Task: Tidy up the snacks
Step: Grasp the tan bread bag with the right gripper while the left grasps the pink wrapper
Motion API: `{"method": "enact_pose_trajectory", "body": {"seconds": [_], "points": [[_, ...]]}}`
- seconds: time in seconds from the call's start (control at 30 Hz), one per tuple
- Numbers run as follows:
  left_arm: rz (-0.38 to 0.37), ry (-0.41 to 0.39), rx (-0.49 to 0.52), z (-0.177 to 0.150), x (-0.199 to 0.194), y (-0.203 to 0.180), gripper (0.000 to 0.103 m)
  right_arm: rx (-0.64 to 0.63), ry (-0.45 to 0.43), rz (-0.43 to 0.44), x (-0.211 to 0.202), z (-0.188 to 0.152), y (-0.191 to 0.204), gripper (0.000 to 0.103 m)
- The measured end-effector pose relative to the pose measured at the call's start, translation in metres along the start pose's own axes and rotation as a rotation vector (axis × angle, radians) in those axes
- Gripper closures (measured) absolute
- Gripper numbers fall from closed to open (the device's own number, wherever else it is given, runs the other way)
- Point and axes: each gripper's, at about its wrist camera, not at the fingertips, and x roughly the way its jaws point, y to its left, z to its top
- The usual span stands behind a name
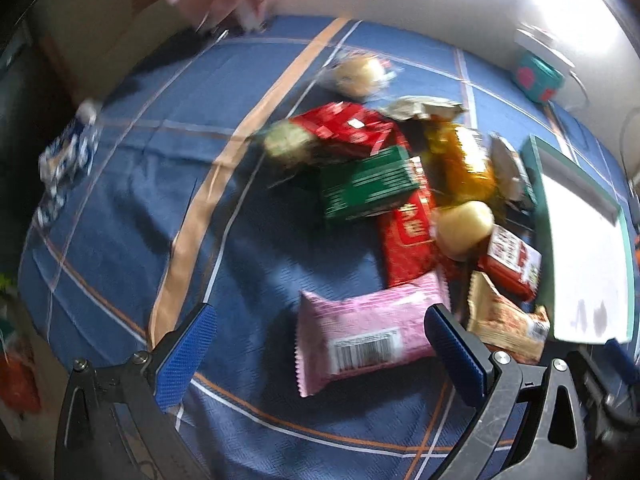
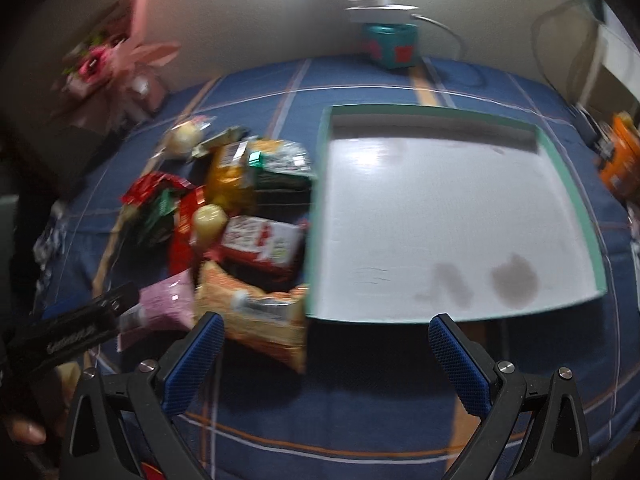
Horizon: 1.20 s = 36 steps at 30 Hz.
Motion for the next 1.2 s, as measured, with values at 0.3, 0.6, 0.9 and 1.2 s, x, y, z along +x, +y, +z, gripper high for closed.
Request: {"method": "enact_pose_trajectory", "body": {"seconds": [0.3, 0.6, 0.9, 1.2], "points": [[-0.102, 0.086, -0.070, 0.004, 0.020, 0.002, 0.000, 0.028, 0.118, 0.028, 0.036, 0.004, 0.021, 0.001], [-0.163, 0.161, -0.094, 0.004, 0.043, -0.004, 0.000, 0.020, 0.141, -0.029, 0.050, 0.007, 0.041, 0.002], [-0.095, 0.149, -0.163, 0.012, 0.054, 0.026, 0.000, 0.014, 0.168, 0.039, 0.053, 0.003, 0.051, 0.009], [-0.018, 0.110, -0.295, 0.016, 0.057, 0.072, 0.000, 0.057, 0.214, 0.203, 0.043, -0.004, 0.050, 0.013]]}}
